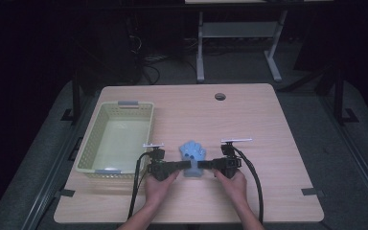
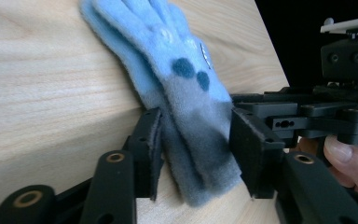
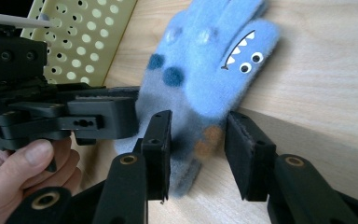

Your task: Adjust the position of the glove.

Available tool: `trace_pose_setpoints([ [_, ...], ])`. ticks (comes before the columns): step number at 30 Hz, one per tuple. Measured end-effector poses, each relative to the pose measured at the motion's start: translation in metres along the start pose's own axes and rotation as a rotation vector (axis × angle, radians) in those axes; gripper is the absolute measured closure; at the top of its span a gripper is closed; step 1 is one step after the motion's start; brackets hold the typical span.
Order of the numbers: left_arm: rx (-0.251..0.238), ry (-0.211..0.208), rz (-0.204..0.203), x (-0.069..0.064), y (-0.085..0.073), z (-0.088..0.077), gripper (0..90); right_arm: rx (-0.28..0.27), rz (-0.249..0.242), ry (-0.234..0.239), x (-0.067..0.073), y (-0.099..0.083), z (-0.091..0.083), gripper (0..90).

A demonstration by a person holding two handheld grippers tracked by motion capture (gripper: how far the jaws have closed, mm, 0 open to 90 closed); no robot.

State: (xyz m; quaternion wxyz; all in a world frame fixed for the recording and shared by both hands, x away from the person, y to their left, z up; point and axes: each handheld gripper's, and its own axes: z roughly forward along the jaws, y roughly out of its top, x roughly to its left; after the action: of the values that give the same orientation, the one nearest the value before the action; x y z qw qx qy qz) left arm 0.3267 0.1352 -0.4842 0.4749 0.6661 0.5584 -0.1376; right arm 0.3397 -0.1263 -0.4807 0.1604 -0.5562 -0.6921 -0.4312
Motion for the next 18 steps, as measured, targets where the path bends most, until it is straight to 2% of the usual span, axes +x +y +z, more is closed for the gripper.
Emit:
trace_pose_setpoints([
  [2,0.006,-0.011,-0.013,0.0009,-0.0001,0.0012,57.5,0.000,-0.001,-0.001,0.0005,0.0000,0.0008,62.3],
  [9,0.014,-0.013,-0.018,-0.0002,-0.0001,0.0056,64.3,-0.012,-0.002,-0.003,0.0028,-0.0015,0.0045,65.4],
  [18,0.014,-0.012,-0.008,-0.0009,0.0010,0.0086,69.1,-0.035,-0.004,0.003,0.0057,-0.0026,0.0082,72.7],
])
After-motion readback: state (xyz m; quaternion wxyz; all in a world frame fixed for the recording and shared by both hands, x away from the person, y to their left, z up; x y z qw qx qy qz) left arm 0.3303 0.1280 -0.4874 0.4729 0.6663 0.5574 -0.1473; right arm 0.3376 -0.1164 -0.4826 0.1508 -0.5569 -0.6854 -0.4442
